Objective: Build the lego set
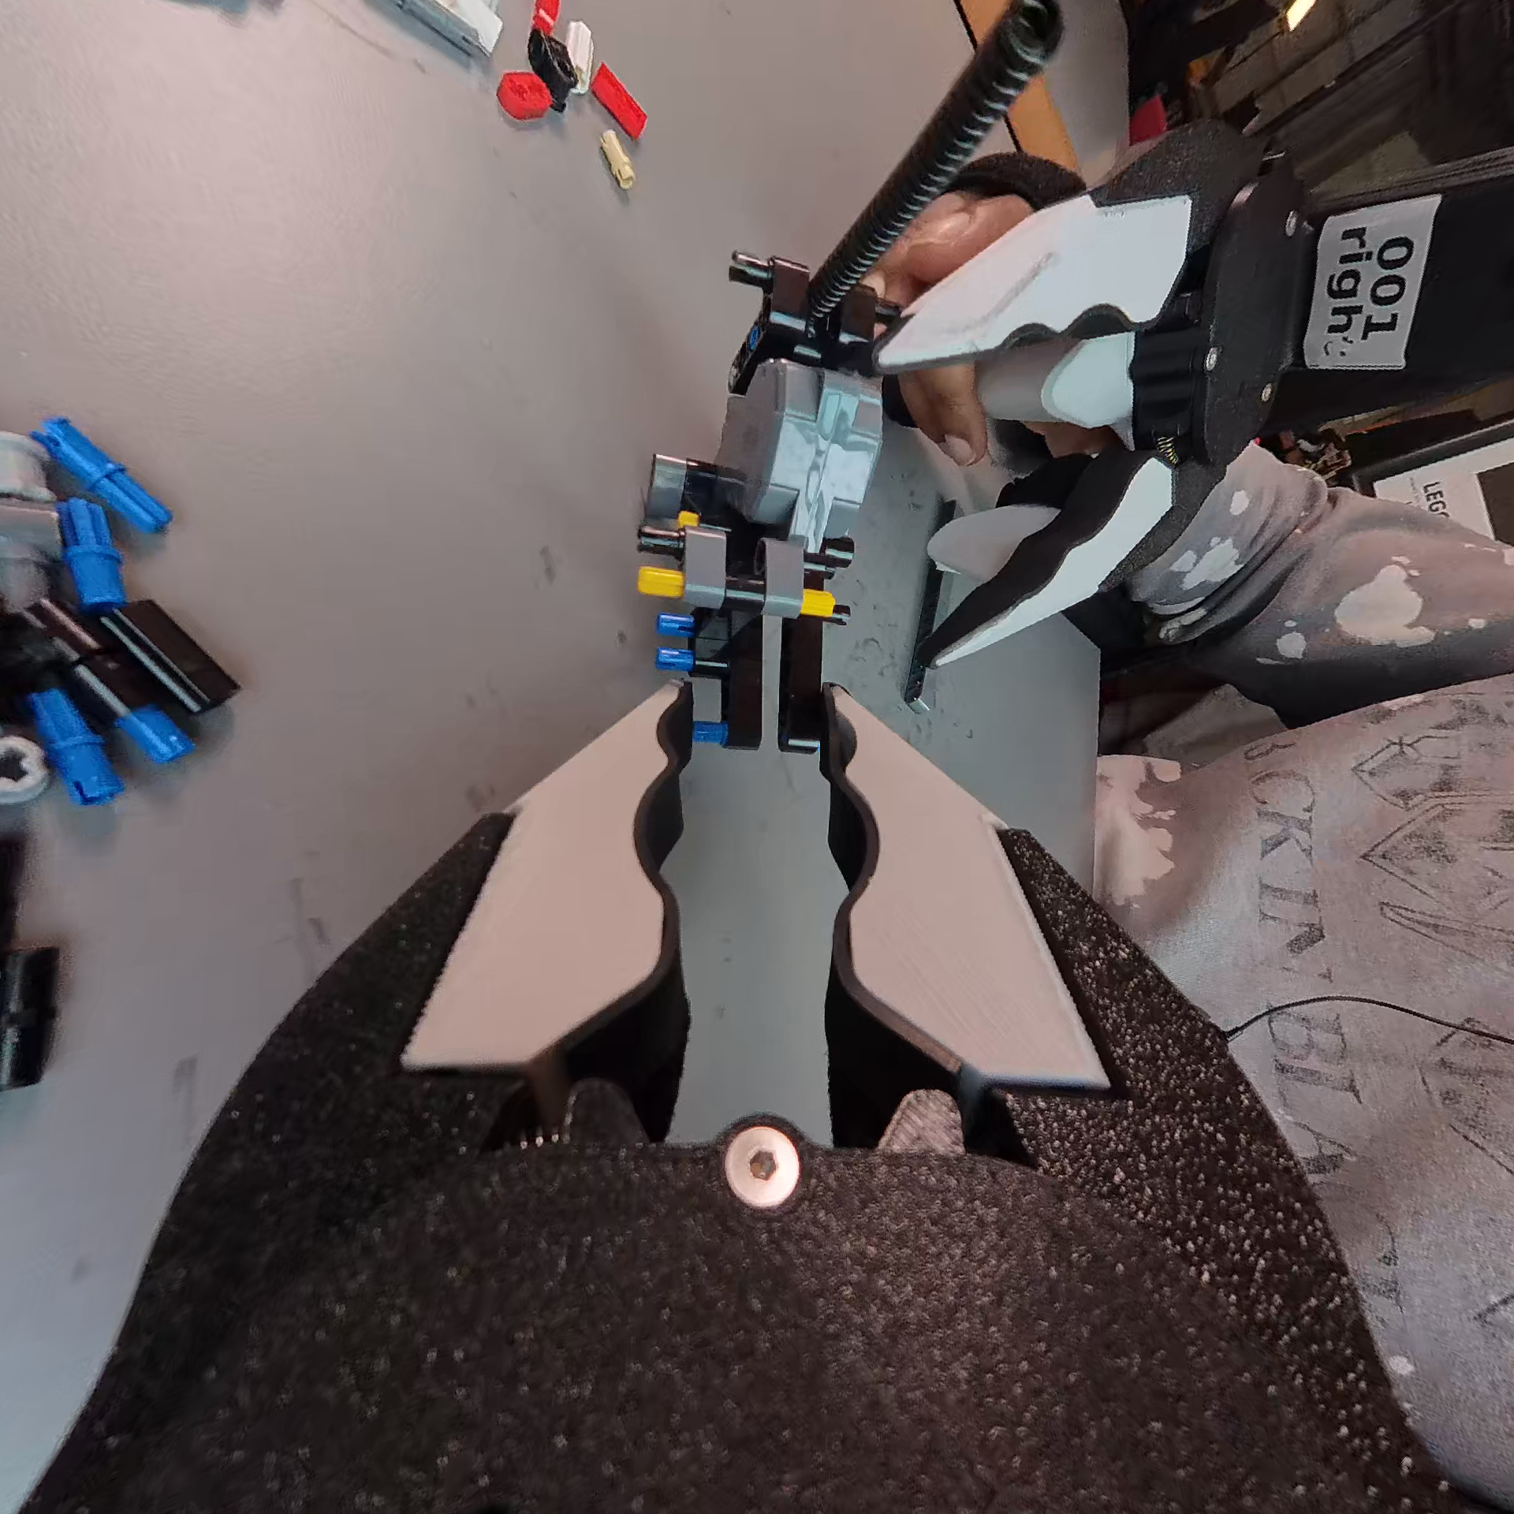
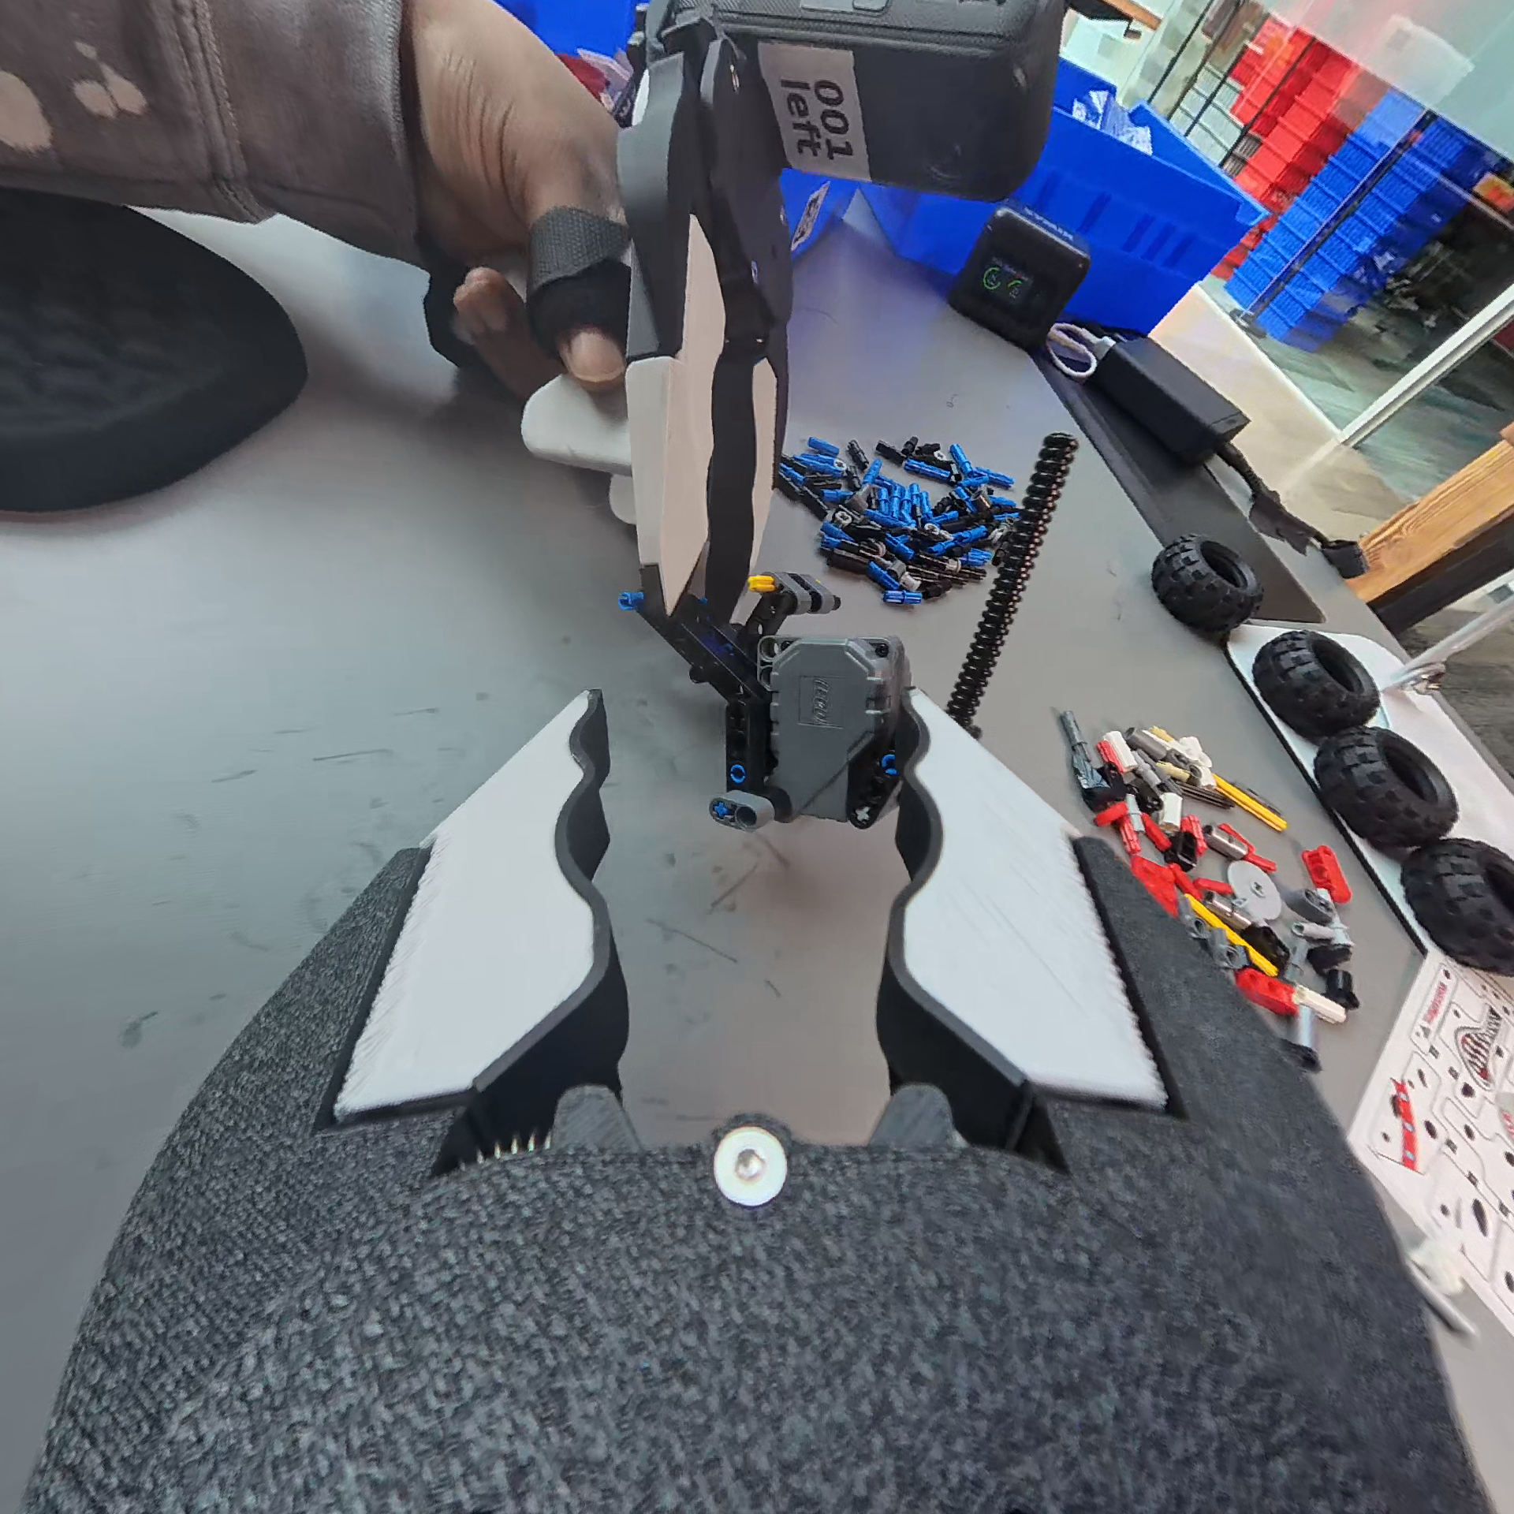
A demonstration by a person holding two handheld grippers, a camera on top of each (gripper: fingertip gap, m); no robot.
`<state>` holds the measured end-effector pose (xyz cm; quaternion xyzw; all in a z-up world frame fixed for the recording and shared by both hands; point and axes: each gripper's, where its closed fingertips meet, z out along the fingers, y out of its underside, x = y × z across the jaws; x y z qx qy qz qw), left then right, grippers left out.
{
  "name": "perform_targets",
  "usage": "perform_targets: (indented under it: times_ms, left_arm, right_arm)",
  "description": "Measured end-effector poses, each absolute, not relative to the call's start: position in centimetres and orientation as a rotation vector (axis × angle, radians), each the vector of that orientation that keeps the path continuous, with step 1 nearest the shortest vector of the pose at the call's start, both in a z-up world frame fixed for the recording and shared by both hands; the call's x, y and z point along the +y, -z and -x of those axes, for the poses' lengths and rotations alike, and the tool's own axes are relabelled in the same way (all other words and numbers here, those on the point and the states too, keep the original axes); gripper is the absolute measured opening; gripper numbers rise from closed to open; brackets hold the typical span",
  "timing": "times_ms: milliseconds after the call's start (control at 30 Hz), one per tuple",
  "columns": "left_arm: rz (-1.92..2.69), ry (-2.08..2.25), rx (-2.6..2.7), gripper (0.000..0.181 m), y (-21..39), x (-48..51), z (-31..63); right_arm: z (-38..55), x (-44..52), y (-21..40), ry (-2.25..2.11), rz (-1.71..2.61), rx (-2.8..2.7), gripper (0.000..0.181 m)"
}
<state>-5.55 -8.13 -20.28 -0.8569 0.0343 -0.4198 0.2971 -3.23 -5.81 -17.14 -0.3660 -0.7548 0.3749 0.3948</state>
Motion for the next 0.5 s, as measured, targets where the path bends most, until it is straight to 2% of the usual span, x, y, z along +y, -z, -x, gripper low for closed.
perform_targets:
  times_ms: [133, 267, 433, 500]
  left_arm:
    - [2.281, 1.105, 0.089, 0.03, 20.4, -8.1, 5.7]
    - [2.281, 1.099, 0.082, 0.03, 20.4, -8.1, 5.8]
    - [2.279, 1.112, 0.079, 0.03, 20.3, -8.0, 5.7]
    - [2.278, 1.118, 0.078, 0.03, 20.3, -7.9, 5.7]
  right_arm:
    - [2.9, -6.3, 17.4, -0.947, 0.891, -1.945, 0.069]
    - [2.6, -5.5, 15.0, -0.99, 0.892, -1.838, 0.065]
    - [3.6, -1.6, 17.7, -0.851, 1.169, -1.858, 0.102]
    - [4.5, -2.2, 19.4, -0.804, 1.179, -1.915, 0.102]
